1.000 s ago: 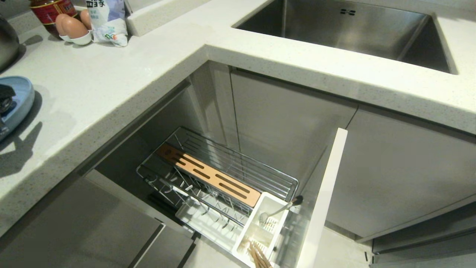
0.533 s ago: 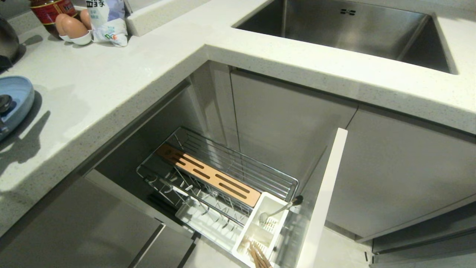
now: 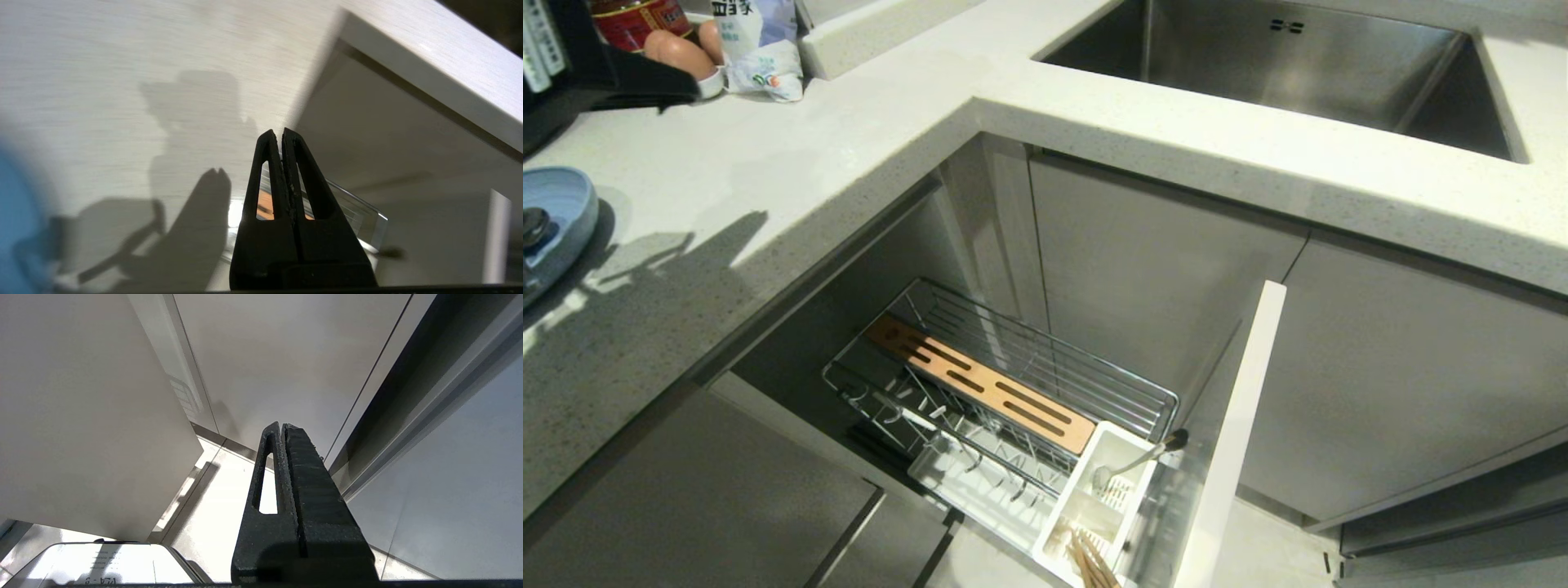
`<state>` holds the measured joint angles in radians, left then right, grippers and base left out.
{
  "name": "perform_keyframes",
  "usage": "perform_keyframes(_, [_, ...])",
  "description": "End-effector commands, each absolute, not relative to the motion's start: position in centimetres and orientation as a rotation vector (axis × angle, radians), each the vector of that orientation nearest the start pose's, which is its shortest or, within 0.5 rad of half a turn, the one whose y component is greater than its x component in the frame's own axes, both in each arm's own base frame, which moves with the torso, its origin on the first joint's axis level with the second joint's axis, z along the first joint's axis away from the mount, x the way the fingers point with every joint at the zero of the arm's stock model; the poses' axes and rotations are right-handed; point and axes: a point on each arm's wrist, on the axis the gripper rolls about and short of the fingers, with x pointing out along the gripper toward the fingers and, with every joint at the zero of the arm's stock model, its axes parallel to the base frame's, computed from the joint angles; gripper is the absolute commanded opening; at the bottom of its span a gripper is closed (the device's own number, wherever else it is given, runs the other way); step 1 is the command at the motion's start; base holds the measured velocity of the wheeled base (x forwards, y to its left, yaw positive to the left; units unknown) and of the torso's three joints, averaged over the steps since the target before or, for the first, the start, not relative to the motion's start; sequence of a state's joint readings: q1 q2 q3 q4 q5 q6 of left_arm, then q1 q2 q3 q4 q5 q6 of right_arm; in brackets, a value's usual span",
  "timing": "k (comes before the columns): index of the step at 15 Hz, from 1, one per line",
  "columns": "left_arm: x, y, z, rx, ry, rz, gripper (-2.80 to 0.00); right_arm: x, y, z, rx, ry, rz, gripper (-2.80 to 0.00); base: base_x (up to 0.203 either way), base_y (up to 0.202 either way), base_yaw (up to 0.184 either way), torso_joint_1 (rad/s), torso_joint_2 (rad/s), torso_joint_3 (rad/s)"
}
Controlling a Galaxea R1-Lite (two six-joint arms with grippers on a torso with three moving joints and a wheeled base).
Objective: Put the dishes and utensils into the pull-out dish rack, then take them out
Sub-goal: Close the cupboard
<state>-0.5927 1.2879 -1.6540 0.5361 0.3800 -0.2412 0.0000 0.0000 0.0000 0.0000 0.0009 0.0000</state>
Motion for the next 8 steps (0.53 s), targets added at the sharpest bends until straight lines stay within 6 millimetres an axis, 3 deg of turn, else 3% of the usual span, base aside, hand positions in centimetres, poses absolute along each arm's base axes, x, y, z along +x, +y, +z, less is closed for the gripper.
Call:
perform_keyframes(1, [13.9, -12.1, 39.6, -0.126, 0.243, -0.345, -2.8, -2.3, 0.0, 7.5, 0.0, 0.0, 0.0, -2.8, 0.0, 0.0, 0.0, 0.0, 0.0, 0.0])
perform_keyframes(5, [15.0, -20.9, 37.2, -0.064, 0.362, -0.531, -2.8, -2.3, 0.0, 7.5, 0.0, 0.0, 0.001, -2.8, 0.0, 0.0, 0.0, 0.0, 0.0, 0.0])
perform_keyframes(8, [15.4, -26.0, 35.0, -0.016, 0.461, -0.588, -2.8, -2.3, 0.0, 7.5, 0.0, 0.0, 0.001, -2.8, 0.0, 0.0, 0.0, 0.0, 0.0, 0.0])
